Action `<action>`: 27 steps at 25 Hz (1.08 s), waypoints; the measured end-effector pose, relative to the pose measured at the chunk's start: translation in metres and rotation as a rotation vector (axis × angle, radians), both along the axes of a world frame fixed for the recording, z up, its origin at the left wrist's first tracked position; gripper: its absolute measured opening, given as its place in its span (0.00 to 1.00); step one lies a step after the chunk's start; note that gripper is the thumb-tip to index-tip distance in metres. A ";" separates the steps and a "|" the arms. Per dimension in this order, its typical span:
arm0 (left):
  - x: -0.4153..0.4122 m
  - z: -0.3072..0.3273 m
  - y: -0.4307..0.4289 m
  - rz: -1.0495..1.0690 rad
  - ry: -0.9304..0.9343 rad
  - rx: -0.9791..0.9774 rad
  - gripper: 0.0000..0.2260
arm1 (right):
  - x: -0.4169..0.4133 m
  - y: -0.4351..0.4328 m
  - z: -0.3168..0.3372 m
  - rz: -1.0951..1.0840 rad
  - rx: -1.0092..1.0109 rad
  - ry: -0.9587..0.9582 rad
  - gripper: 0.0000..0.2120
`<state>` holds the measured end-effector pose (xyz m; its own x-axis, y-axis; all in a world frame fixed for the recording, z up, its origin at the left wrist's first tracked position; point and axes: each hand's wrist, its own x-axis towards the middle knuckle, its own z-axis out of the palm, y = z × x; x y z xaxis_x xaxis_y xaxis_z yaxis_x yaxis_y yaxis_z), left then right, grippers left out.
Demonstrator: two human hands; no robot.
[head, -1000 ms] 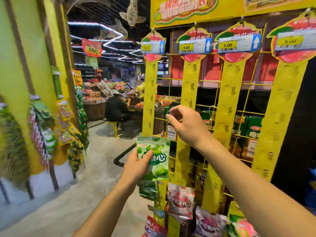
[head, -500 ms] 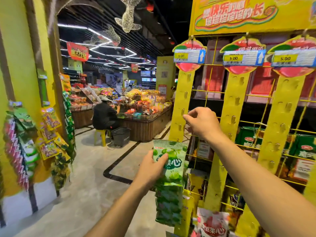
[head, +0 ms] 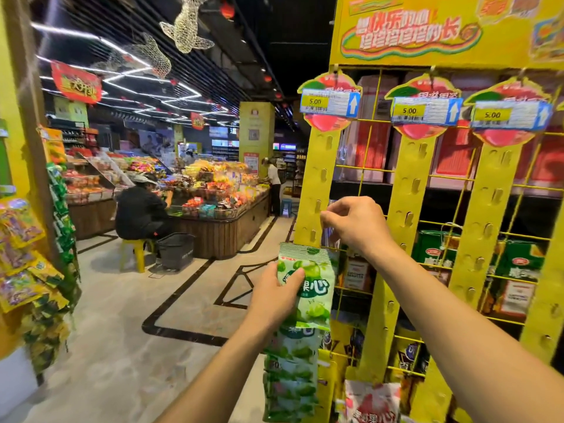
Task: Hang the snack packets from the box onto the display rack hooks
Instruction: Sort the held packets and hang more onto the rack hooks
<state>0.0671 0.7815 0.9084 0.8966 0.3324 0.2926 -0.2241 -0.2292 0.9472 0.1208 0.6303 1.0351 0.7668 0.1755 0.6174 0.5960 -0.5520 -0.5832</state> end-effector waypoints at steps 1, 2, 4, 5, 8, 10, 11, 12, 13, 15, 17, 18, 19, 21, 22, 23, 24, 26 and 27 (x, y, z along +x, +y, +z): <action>0.003 0.001 0.001 0.005 -0.006 0.017 0.03 | 0.001 0.000 -0.001 -0.001 0.008 -0.002 0.05; 0.006 0.001 0.001 0.006 -0.011 0.028 0.06 | 0.001 0.000 -0.002 0.004 0.020 0.002 0.05; 0.011 -0.002 0.003 0.019 -0.008 0.038 0.10 | 0.001 0.001 -0.003 0.017 0.033 0.004 0.05; 0.012 -0.004 0.003 0.030 -0.003 0.048 0.10 | 0.001 0.001 -0.004 0.017 0.030 -0.007 0.05; 0.013 -0.010 0.001 0.045 0.009 0.066 0.09 | 0.001 0.001 -0.004 0.009 0.021 -0.025 0.05; 0.012 -0.014 0.001 0.058 0.029 0.070 0.08 | 0.001 0.001 -0.004 0.012 0.019 -0.029 0.05; 0.012 -0.017 0.001 0.067 0.039 0.079 0.08 | 0.001 0.001 -0.004 0.015 0.021 -0.031 0.05; 0.011 -0.019 0.000 0.071 0.043 0.084 0.08 | 0.002 0.000 -0.005 0.018 0.024 -0.031 0.05; 0.010 -0.021 0.000 0.071 0.050 0.078 0.09 | 0.002 0.000 -0.005 0.020 0.026 -0.031 0.05; 0.009 -0.025 -0.001 0.069 0.066 0.076 0.10 | 0.002 0.000 -0.006 0.019 0.022 -0.033 0.05; 0.008 -0.029 -0.001 0.076 0.068 0.099 0.10 | 0.001 0.001 -0.006 0.016 0.022 -0.037 0.05; 0.007 -0.030 -0.001 0.086 0.067 0.119 0.10 | 0.001 0.001 -0.006 0.012 0.025 -0.038 0.05; 0.005 -0.030 -0.001 0.098 0.068 0.151 0.10 | 0.001 0.001 -0.006 0.007 0.026 -0.039 0.05; 0.001 -0.029 -0.002 0.125 0.073 0.250 0.09 | 0.001 0.001 -0.006 0.002 0.031 -0.039 0.05; -0.001 -0.029 -0.002 0.142 0.079 0.321 0.10 | 0.000 0.001 -0.007 -0.001 0.036 -0.038 0.05; -0.004 -0.028 -0.002 0.167 0.083 0.397 0.12 | 0.000 0.002 -0.007 -0.005 0.039 -0.036 0.05; -0.006 -0.028 -0.002 0.196 0.090 0.470 0.14 | -0.001 0.002 -0.007 -0.009 0.038 -0.033 0.05; -0.011 -0.024 -0.002 0.260 0.116 0.599 0.17 | -0.002 0.003 -0.007 -0.021 0.034 -0.032 0.04; -0.013 -0.022 -0.002 0.283 0.136 0.646 0.18 | -0.003 0.004 -0.007 -0.028 0.035 -0.033 0.04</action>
<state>0.0543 0.7790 0.8863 0.8444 0.3558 0.4006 0.0375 -0.7851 0.6183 0.1180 0.6339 1.0280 0.7499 0.1323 0.6482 0.6003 -0.5480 -0.5825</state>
